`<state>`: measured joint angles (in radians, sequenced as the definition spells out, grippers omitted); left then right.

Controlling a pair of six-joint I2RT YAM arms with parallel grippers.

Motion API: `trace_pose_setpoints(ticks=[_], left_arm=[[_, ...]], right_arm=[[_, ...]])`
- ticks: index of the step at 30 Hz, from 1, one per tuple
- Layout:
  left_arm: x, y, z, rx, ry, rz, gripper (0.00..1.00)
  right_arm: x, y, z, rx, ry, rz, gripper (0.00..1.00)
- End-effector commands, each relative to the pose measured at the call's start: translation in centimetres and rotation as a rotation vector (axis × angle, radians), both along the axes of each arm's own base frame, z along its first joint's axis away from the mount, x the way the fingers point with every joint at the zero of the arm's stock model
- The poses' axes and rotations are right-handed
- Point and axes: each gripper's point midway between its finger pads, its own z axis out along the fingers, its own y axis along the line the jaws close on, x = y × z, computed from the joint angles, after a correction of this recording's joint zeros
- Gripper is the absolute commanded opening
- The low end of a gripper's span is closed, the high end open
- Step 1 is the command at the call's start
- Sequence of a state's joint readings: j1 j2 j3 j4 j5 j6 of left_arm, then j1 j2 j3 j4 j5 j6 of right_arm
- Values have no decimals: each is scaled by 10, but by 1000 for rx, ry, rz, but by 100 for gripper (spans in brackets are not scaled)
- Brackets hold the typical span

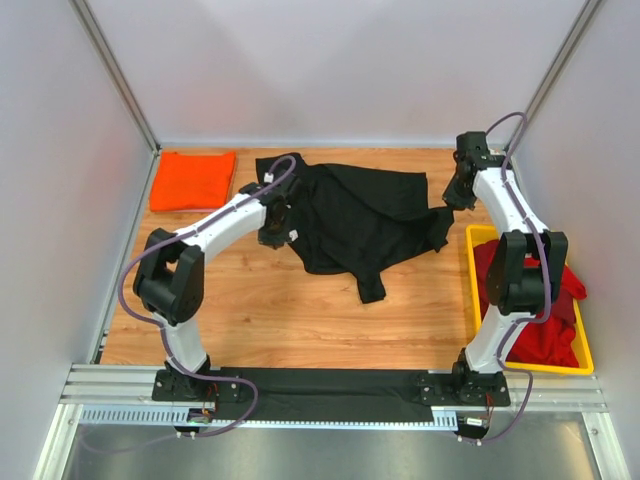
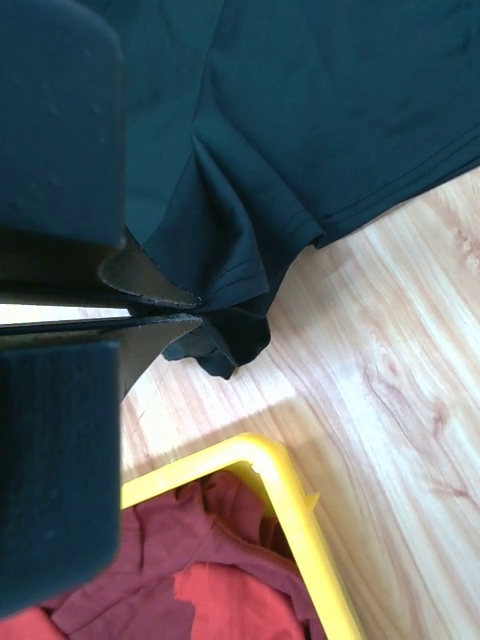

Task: Fold and stack the t-shirts

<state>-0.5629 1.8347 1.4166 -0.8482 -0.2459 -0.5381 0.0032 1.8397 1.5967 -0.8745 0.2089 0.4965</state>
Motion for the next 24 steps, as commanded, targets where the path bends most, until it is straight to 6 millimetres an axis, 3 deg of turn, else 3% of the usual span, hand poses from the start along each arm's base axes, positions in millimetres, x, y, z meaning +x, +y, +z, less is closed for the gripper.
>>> trace_pose_setpoints(ticks=[1,4,5,6,10,18,24], left_arm=[[8,26,25,33,-28,7,0],[8,-1,29,-87,-28,-88,1],[1,-19,31,-171,-15,-129,7],[-9,-31,29,-219,-10,-157,23],[-20,-69,23,-416,4,-122,41],[-21,-79,-8,-354,48,24,50],[-21,-82,-34,-324,92,82,51]], right_arm=[[-4,-15,10,-36,-16,-11,0],[3,-13,7,-23,-27,10,0],[6,-12,7,-22,-28,16,0],[7,-11,5,-19,-24,16,0],[11,-7,2,6,-28,23,0],[13,-7,-1,3,-29,28,0],[13,-7,2,6,-37,29,0]])
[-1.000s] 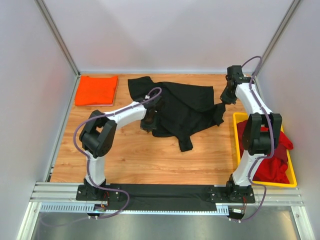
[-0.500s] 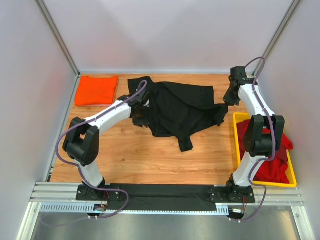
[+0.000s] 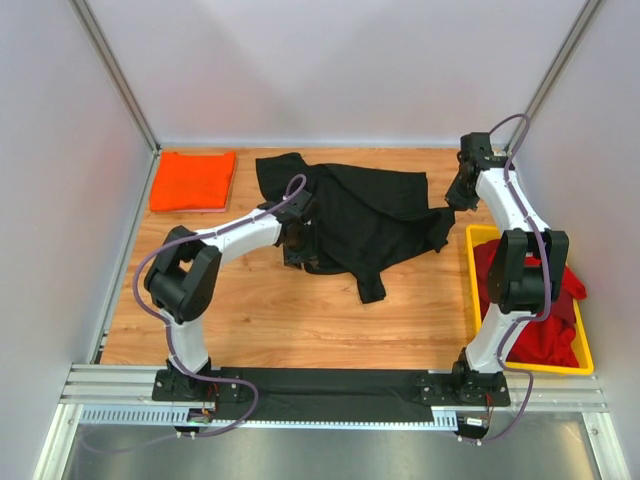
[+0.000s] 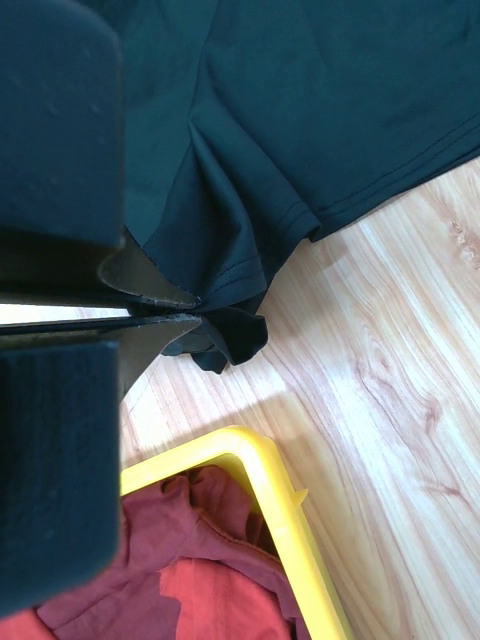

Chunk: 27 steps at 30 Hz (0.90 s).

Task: Fold and stack the t-shirts

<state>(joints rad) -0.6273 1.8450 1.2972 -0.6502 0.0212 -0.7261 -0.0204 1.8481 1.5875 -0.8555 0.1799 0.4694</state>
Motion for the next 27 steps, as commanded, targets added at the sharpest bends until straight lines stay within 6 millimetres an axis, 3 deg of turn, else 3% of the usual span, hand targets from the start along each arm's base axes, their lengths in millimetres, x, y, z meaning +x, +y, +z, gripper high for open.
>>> trace_pose_setpoints(ticks=[1,6,8,12,15,23,27], left_arm=[[12,-13,-8,-20,-12,56,51],[11,-20,-25,35,1,59,47],[9,-12,-31,89,15,74,42],[11,1,-31,163,-5,93,14],[23,11,-12,224,-53,87,0],[26,63,74,352,-209,59,0],[26,88,89,333,-190,62,0]], right_arm=[[12,0,7,-4,-43,18,0],[10,-1,7,-3,-42,16,0],[10,-2,7,-11,-41,16,0],[8,-2,3,-7,-35,11,0],[8,-3,2,-5,-28,6,0],[-31,-26,17,-75,47,-73,0],[-42,-22,24,-61,39,-55,0]])
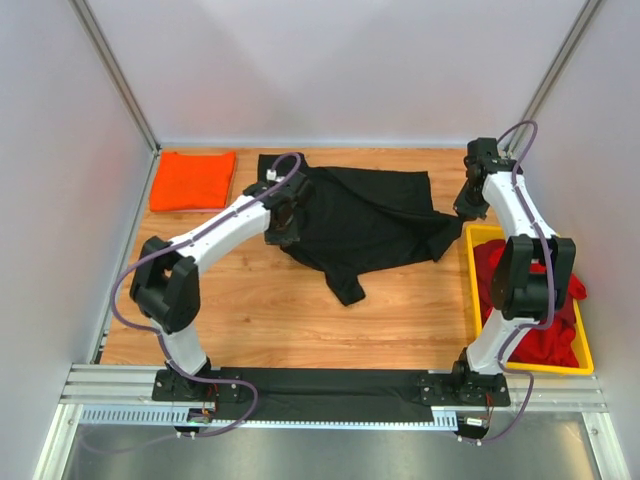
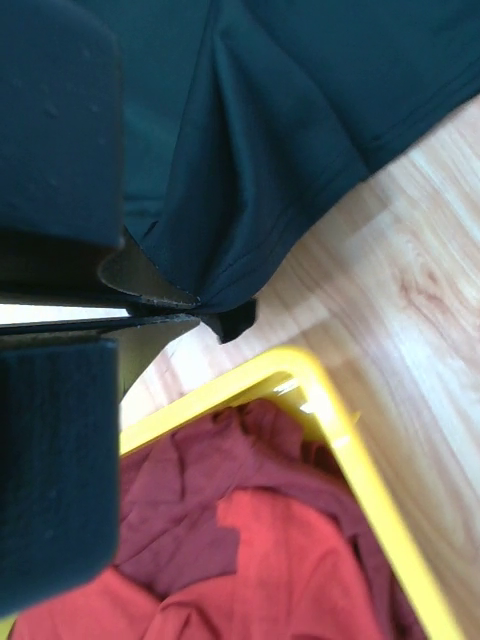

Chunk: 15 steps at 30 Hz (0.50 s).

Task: Fold and stack the t-shirts

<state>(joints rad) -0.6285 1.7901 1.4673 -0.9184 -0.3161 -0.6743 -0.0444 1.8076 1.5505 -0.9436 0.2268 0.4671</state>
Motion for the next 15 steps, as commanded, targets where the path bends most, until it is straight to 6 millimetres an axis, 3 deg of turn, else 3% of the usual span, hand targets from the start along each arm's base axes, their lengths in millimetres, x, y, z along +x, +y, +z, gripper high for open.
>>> trace_pose_setpoints(ticks=[1,8,15], left_arm=[[4,35,32,40,-26,-14,0],[22,71,46,103,-32,21,0],[17,75,84,94,-77,-17,0]], right_arm=[[-11,-4,28,-17,-47,-7,0],[-8,-4,32,-22,-47,12,0],[-16,-4,48,-26,-60,25,0]])
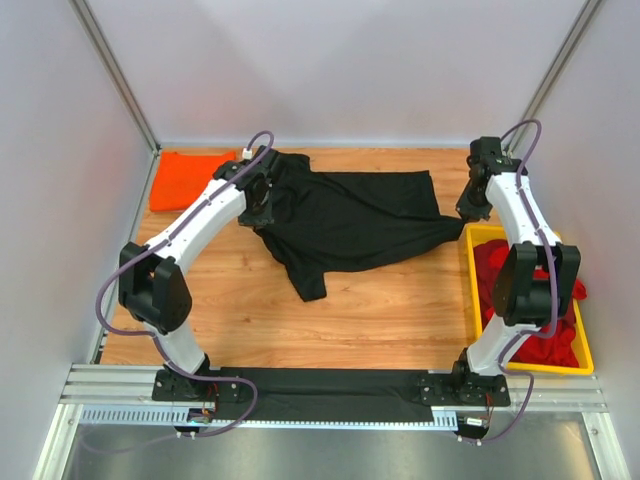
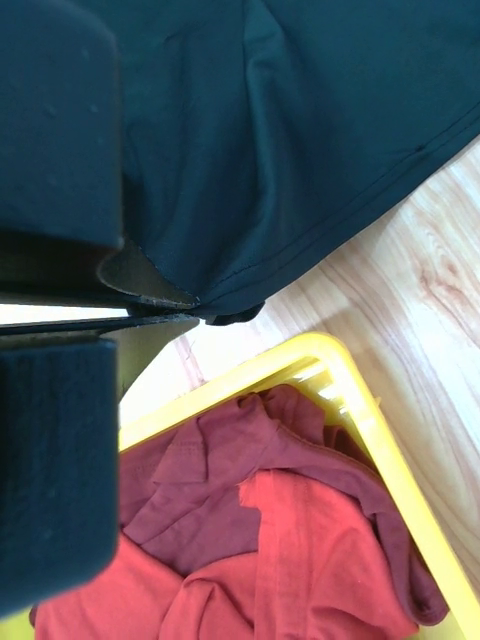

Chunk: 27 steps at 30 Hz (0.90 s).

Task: Fold and stack the t-shirts

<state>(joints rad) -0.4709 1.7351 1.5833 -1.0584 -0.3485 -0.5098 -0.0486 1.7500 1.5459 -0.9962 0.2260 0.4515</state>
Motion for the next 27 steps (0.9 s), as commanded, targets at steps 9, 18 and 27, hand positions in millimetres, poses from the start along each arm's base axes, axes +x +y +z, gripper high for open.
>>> trace_pose_setpoints(ticks=[9,18,27], left_arm=[[-43,7,83,-77,-80,-157,0],[-6,7,62,-43,-64,-170,0],[148,-43,29,-185,-119,-282,4]], right_arm=[[-32,11,64,37,-143,19,0],[1,18,58,78,-208,39,0],[87,36,-16,185,-114,99,1]])
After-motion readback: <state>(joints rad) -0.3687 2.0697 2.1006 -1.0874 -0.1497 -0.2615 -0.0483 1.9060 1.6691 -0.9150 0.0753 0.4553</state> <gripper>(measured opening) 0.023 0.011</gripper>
